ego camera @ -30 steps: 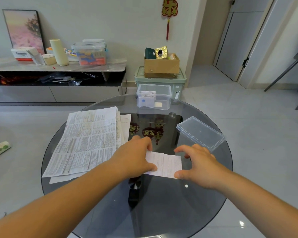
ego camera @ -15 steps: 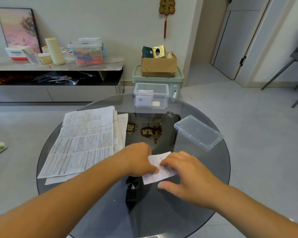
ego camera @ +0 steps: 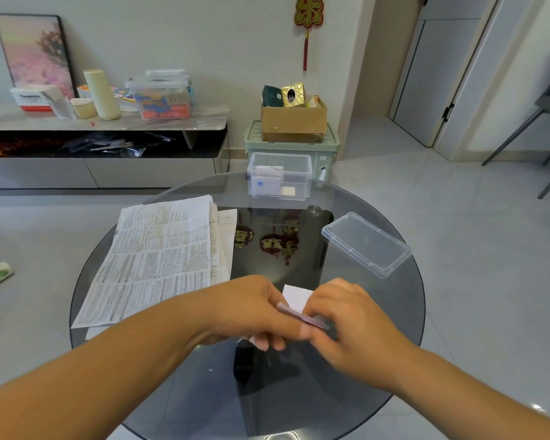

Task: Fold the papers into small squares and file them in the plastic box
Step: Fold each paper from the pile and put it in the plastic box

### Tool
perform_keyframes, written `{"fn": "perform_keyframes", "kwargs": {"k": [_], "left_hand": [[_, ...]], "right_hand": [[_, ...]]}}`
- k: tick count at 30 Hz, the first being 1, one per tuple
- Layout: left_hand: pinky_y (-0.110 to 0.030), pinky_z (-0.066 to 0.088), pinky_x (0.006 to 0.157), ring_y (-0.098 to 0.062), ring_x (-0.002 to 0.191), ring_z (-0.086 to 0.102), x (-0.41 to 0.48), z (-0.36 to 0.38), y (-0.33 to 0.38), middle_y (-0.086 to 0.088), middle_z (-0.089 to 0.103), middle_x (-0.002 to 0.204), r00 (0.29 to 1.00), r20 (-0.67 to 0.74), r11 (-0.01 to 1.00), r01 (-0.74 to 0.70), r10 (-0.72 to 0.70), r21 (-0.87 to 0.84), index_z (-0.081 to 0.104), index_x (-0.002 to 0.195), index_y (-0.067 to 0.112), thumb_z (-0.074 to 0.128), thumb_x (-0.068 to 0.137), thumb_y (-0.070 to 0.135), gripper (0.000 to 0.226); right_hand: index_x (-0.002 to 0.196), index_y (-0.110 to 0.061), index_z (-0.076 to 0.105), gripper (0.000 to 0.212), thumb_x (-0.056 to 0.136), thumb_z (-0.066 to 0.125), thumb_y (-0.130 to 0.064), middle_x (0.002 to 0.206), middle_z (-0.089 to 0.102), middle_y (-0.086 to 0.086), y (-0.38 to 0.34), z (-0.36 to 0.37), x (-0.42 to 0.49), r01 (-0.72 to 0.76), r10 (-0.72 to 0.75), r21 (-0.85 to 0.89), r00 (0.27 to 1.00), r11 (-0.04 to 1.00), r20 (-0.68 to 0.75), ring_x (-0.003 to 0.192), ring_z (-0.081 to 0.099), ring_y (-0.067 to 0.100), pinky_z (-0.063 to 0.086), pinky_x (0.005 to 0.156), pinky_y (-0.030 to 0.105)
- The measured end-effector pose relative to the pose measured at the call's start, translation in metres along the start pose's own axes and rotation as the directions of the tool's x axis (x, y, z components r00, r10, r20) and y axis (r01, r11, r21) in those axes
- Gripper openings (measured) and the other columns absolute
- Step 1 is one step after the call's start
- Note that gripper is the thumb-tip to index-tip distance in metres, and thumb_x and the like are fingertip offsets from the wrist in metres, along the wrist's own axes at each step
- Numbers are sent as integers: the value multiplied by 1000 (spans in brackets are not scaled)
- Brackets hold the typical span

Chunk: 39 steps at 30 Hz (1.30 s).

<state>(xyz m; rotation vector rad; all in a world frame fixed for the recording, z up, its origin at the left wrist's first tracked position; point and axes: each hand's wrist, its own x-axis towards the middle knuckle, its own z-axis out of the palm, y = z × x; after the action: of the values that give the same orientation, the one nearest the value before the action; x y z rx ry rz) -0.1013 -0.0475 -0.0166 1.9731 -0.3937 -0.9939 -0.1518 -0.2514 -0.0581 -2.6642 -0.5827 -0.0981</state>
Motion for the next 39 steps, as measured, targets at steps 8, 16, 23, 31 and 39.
{"fn": "perform_keyframes", "kwargs": {"k": [8,16,23,31,39], "left_hand": [[-21,57,64,-9,59,63,14,10,-13,5,65,72,926,-361,850,98,112,517,69,83,21,69,87,54,33],[-30,52,68,-9,75,58,25,0,-13,8,62,83,878,-466,793,209,105,573,54,87,26,82,71,59,46],[-20,42,64,-5,74,54,26,-2,-10,16,52,82,908,-390,826,97,155,555,59,102,30,85,74,44,40],[-15,44,60,-11,84,61,24,5,-8,12,58,95,908,-354,831,11,224,556,49,90,28,87,75,31,42],[-18,56,68,-10,87,63,22,6,-11,13,58,98,920,-319,860,-37,228,510,43,110,33,84,78,31,52]], "right_hand": [[100,-38,61,21,84,74,-43,84,63,-12,9,-5,12,-298,291,248,955,922,65,82,58,7,47,75,25],[115,-38,57,37,84,71,-53,79,54,-16,8,-12,27,-317,308,43,940,947,145,93,50,7,36,98,38],[113,-45,56,41,78,75,-56,92,53,-16,13,-21,30,-306,285,48,923,951,257,101,45,11,42,92,36],[96,-39,50,43,71,85,-41,102,51,-18,13,-17,33,-304,252,154,924,940,287,97,54,11,55,76,30],[111,-35,48,51,76,85,-33,102,54,-17,6,-18,26,-292,229,271,943,917,241,89,56,1,50,66,16]]}}
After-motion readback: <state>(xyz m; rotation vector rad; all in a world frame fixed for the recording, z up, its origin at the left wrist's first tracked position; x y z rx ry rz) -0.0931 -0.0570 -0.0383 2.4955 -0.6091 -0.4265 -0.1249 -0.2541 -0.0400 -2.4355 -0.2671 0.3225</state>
